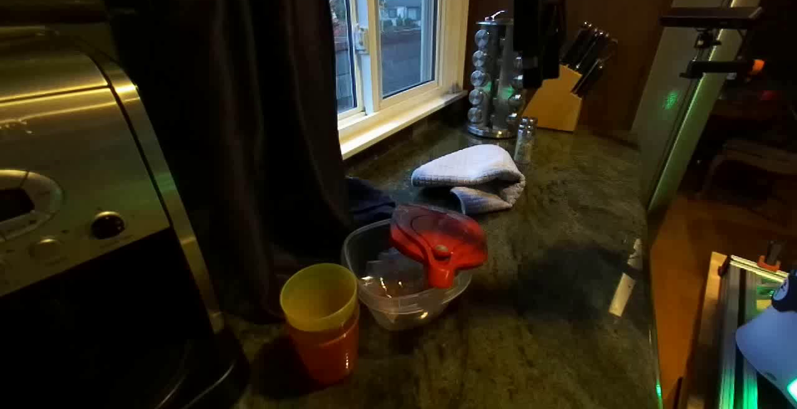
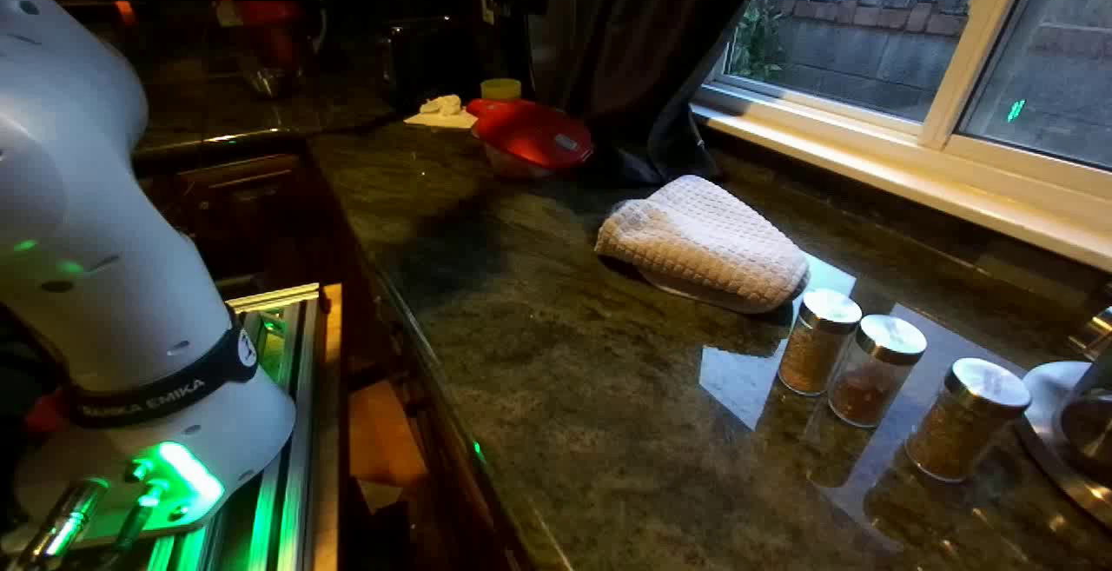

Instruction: Rotate the spice rack

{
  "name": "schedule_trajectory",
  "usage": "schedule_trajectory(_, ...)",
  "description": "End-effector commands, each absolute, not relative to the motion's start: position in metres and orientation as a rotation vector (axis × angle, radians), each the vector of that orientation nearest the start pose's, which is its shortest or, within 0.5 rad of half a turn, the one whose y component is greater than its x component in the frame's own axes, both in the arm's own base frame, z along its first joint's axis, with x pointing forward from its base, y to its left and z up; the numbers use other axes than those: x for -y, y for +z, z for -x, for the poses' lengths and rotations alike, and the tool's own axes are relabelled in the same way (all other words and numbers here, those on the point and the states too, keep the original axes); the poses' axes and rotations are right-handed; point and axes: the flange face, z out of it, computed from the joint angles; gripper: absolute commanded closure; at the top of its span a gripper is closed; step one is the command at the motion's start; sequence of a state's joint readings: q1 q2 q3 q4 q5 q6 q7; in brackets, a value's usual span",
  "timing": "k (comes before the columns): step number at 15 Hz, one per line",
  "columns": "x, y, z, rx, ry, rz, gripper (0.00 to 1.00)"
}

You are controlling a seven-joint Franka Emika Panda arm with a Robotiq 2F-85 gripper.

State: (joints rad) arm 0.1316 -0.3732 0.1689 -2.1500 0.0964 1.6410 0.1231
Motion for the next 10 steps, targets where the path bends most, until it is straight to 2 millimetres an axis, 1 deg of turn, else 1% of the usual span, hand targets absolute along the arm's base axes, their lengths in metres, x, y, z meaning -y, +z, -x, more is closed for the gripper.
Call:
schedule_trajectory(1,-0.1437,0.5397,-0.4042,0.231,0.227,3.12,0.0)
schedule_trajectory(9,-0.1437,0.5397,-0.4042,0.231,0.227,3.12,0.0)
schedule_trajectory(10,-0.1389,0.5474,-0.4074,0.222,0.221,3.129,0.0)
